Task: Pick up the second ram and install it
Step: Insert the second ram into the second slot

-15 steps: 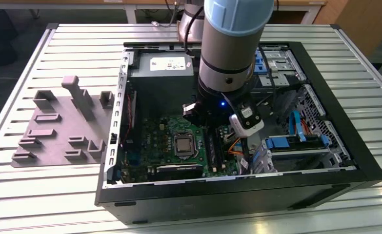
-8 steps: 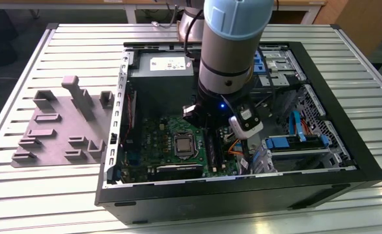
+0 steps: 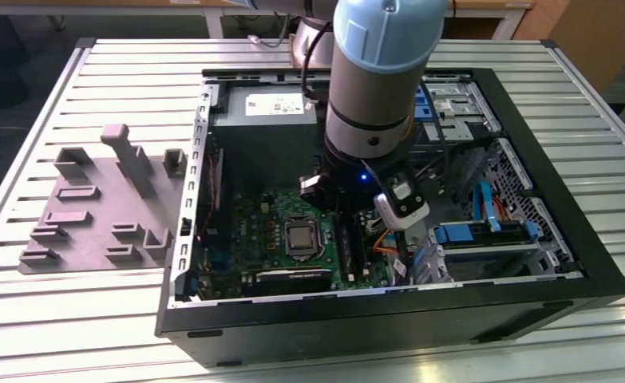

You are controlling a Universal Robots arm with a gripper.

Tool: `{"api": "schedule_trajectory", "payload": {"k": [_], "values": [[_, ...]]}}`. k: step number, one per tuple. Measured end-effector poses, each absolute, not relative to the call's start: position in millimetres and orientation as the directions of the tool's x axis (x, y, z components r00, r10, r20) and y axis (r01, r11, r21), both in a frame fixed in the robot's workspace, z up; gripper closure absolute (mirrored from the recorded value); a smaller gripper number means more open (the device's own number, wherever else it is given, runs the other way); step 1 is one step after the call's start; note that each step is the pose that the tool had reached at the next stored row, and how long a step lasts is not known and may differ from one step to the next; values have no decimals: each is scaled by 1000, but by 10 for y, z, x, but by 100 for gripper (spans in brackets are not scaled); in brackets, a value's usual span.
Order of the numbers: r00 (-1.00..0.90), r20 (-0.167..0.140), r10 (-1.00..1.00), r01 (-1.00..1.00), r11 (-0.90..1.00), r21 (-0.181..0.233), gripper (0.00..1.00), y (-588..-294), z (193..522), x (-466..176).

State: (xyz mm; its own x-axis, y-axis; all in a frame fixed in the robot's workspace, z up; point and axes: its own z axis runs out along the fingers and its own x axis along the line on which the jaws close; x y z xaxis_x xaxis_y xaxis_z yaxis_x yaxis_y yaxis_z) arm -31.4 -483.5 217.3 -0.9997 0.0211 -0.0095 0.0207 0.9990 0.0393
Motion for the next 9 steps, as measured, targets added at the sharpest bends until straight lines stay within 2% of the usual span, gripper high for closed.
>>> {"api": "schedule_trajectory", "payload": {"k": [9], "values": [[-1000, -9, 21, 21, 999, 38, 86, -4836, 2142, -305]]}}
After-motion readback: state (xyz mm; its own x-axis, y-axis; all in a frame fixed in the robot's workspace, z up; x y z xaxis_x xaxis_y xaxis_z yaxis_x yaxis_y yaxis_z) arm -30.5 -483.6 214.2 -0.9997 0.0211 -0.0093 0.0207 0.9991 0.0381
